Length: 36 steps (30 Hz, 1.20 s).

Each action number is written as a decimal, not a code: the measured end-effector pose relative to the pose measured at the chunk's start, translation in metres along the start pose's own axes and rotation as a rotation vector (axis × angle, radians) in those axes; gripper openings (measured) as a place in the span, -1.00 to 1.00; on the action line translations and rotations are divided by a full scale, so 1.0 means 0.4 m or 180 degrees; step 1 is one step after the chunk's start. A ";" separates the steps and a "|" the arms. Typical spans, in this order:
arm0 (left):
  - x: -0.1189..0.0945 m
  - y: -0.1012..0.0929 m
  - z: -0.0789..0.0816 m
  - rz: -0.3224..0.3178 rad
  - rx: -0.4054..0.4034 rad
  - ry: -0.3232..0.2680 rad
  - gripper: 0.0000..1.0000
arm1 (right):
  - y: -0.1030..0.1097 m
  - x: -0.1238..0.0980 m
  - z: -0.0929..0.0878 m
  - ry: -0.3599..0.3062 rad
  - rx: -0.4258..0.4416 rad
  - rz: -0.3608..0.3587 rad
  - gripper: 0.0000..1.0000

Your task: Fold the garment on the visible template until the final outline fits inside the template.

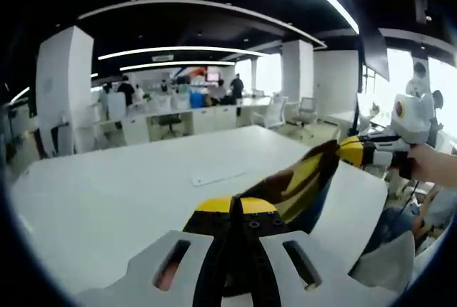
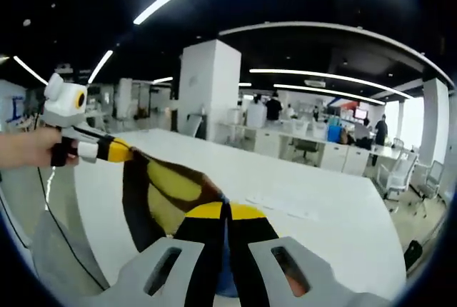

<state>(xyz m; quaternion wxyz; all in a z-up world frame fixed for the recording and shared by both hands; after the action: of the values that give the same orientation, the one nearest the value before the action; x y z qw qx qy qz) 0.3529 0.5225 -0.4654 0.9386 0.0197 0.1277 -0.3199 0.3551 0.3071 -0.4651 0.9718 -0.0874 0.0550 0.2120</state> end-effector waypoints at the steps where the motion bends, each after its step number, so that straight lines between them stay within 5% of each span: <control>1: -0.002 -0.001 0.004 -0.0001 -0.0003 -0.0015 -1.00 | -0.001 -0.002 0.003 -0.0011 -0.0003 -0.0002 -0.98; 36: -0.059 -0.061 0.141 -0.0125 0.0114 -0.0432 -1.00 | -0.039 -0.075 0.134 -0.0439 0.0051 -0.0096 -0.98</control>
<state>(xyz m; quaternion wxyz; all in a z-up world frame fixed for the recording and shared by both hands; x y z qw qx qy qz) 0.3330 0.5106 -0.4037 0.9381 0.0122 0.0584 -0.3411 0.3385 0.2914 -0.4061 0.9771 -0.0655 -0.0117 0.2023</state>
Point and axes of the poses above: the point that each gripper's makers call its tool centre point, and the gripper's own axes: x roughly forward along the fingers, y roughly to its left, z roughly out of its top, the point moved 4 cm from there along -x, roughly backward along the fingers, and after that the axes turned 9 degrees about -z, right-handed, at the moved point
